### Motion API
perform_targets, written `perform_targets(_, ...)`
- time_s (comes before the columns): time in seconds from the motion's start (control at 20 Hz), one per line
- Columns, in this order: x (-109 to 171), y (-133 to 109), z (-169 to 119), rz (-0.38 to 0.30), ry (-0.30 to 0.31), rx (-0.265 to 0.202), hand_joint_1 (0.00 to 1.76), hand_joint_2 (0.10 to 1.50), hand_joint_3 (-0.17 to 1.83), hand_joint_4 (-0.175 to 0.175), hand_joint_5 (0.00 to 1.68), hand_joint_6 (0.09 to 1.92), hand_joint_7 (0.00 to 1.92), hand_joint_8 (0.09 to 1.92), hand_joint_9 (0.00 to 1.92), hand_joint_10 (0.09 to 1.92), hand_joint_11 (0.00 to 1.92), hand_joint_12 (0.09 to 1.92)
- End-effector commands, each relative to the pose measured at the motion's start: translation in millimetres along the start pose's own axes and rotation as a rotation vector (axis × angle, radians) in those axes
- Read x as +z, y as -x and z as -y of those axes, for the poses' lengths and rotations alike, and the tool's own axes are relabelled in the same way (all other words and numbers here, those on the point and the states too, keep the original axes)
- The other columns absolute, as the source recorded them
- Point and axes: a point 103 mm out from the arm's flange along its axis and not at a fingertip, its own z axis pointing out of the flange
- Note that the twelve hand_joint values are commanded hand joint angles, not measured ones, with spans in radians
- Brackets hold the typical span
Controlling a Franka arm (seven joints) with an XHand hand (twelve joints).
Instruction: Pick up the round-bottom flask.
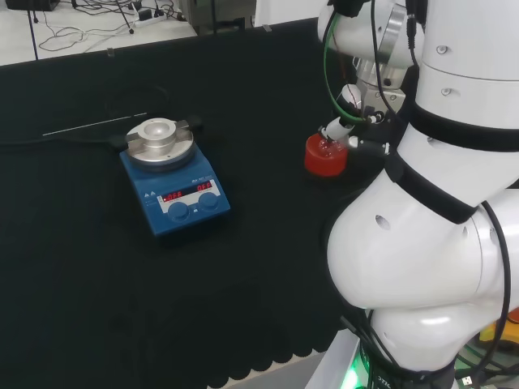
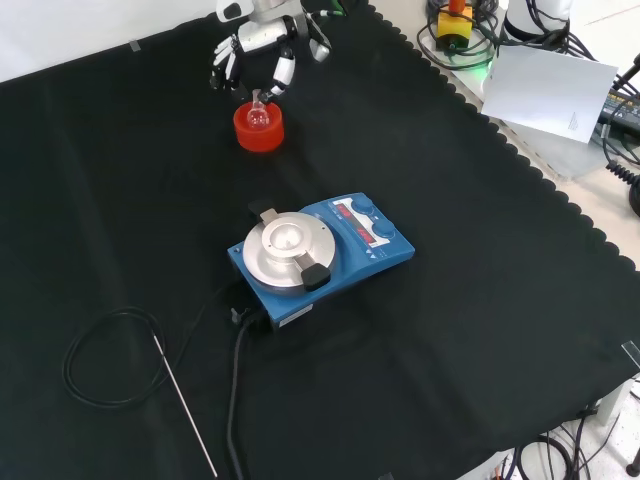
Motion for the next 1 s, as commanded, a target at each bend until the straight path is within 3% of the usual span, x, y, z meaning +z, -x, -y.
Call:
perform_targets(0.05, -1.5, 14.6, 4.1, 0.008, -0.056, -0.011, 0.9, 0.62, 0.66, -0.07, 0.73, 0.81, 0.28, 0.69, 0.49, 0.65, 0.19, 1.39)
perform_targets(0.35, -0.7, 24.2, 7.5, 0.048, -0.104, -0.024, 0.89, 0.59, 0.66, -0.046, 0.58, 0.75, 0.23, 0.68, 0.45, 0.65, 0.14, 1.4)
perform_targets(1.0, 5.3, 39.3, 11.9, 0.061, -0.139, -0.012, 0.91, 0.58, 0.66, -0.038, 0.61, 0.74, 0.21, 0.67, 0.43, 0.66, 0.13, 1.41)
